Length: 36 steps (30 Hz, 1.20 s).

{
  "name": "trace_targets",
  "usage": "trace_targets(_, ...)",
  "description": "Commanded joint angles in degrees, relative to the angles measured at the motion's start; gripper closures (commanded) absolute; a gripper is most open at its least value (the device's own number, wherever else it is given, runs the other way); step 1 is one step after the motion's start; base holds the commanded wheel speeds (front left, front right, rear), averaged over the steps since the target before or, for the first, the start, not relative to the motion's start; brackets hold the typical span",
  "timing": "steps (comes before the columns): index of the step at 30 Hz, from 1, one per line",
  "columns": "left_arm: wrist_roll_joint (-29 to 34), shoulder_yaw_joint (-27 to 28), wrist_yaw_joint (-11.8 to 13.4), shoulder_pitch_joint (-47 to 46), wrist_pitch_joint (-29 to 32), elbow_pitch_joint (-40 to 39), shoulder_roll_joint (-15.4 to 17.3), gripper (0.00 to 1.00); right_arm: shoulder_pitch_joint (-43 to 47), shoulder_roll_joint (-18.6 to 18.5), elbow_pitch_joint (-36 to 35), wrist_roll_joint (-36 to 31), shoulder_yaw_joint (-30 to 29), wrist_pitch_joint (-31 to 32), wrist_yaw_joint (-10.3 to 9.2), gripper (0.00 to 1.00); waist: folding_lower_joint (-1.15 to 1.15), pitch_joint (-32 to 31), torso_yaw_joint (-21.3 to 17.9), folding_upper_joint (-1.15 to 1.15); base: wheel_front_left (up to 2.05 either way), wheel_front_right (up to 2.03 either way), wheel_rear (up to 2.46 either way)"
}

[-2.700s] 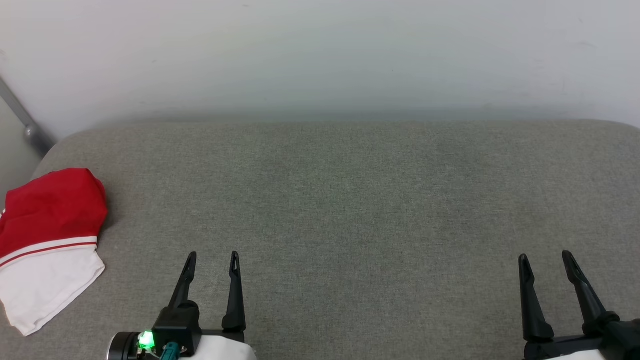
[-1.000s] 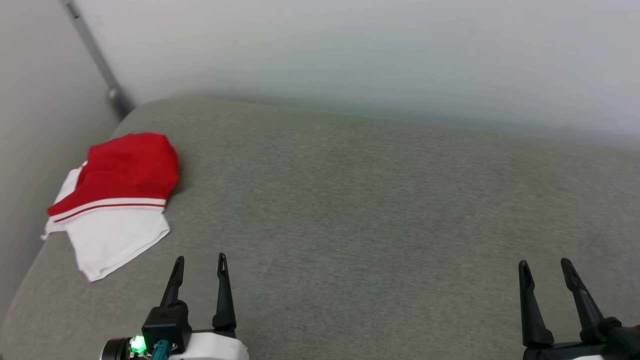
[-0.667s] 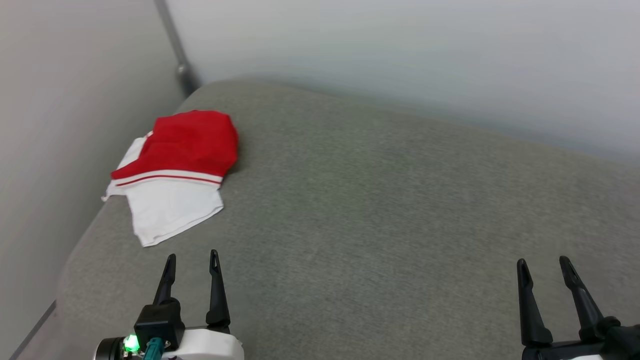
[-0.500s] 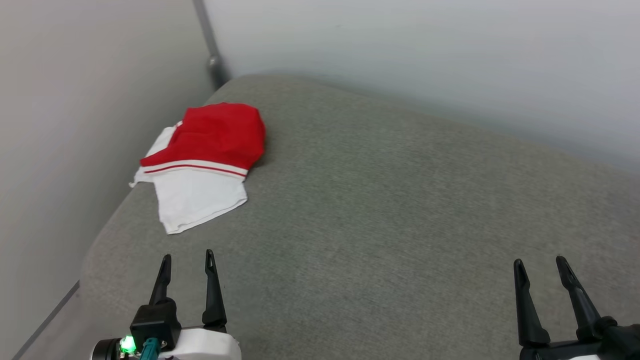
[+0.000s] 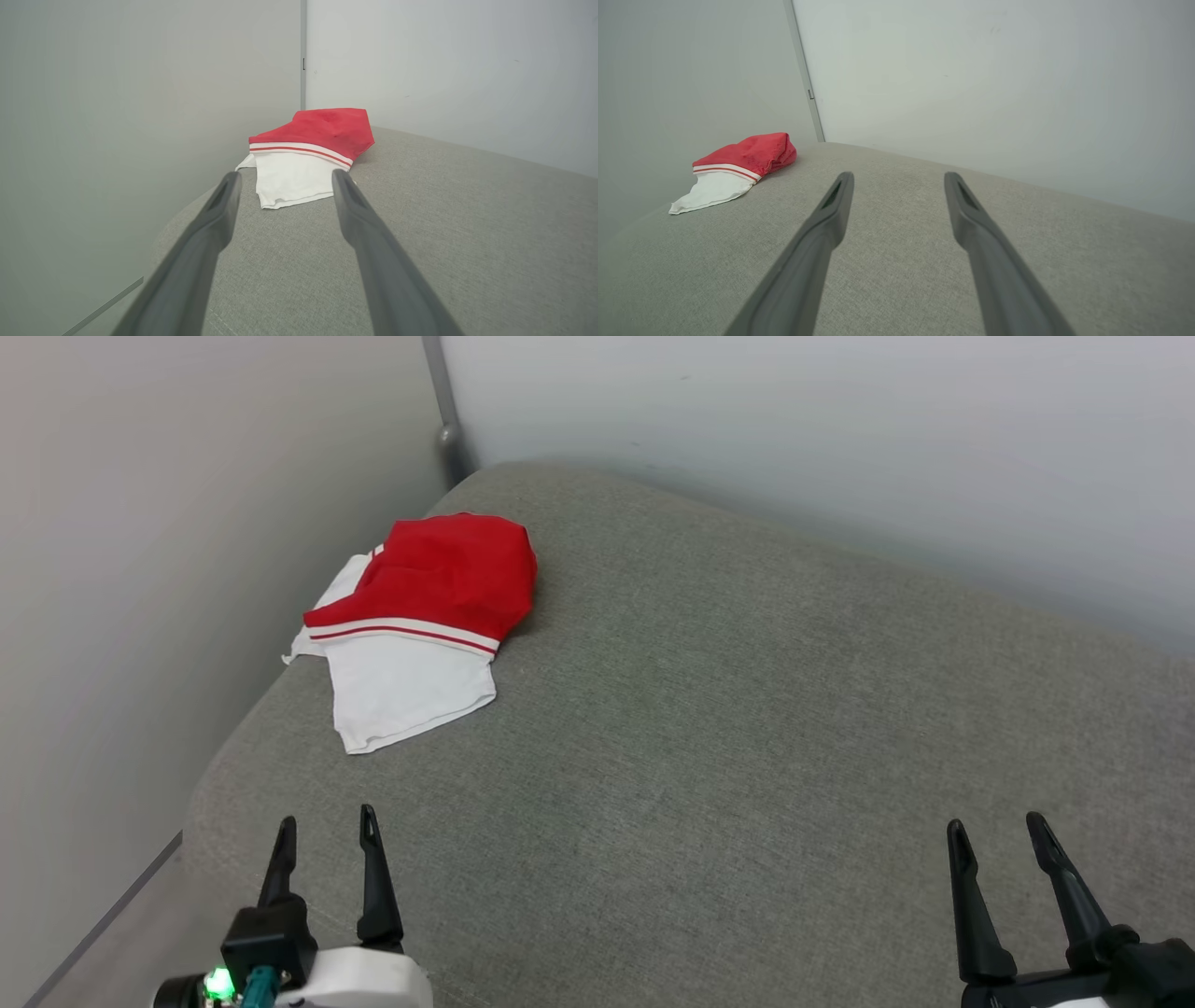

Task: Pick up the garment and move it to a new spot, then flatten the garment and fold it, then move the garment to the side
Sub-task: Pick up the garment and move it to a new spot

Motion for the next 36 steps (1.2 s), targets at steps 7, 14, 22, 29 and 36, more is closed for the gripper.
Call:
trace_targets(7,0.23,4.96,-3.49,-6.99,-0.16,2.12,2.31,0.0,-1.82,0.08,-0.49,-1.47,-0.09,-0.11,-0.04,0.0,0.0,2.29,-2.48,0.0,0.0,0.0,0.0)
trace_targets(14,-1.06,11.32,-7.64,-19.84,-0.15,6.11,9.47,0.0,-3.91,0.07,-1.49,-3.57,-0.85,-0.12,-0.04,0.0,0.0,6.54,-5.65,0.0,0.0,0.0,0.0)
trace_targets(22,-2.65,13.51,-12.13,-38.93,1.81,15.54,19.24,0.0,-7.56,0.07,-3.21,-6.87,-2.53,-0.12,-0.04,0.0,0.0,13.88,-8.61,0.0,0.0,0.0,0.0)
trace_targets(29,-5.24,11.04,-16.31,-56.09,15.14,24.85,28.15,0.0,-11.62,0.07,-6.31,-9.51,-3.47,-0.11,-0.04,0.0,0.0,22.58,-11.39,0.0,0.0,0.0,0.0)
trace_targets(36,-13.62,3.09,-17.38,-61.84,33.21,29.78,34.08,0.0,-13.74,0.07,-9.07,-10.7,-3.27,-0.11,-0.04,0.0,0.0,28.04,-13.33,0.0,0.0,0.0,0.0)
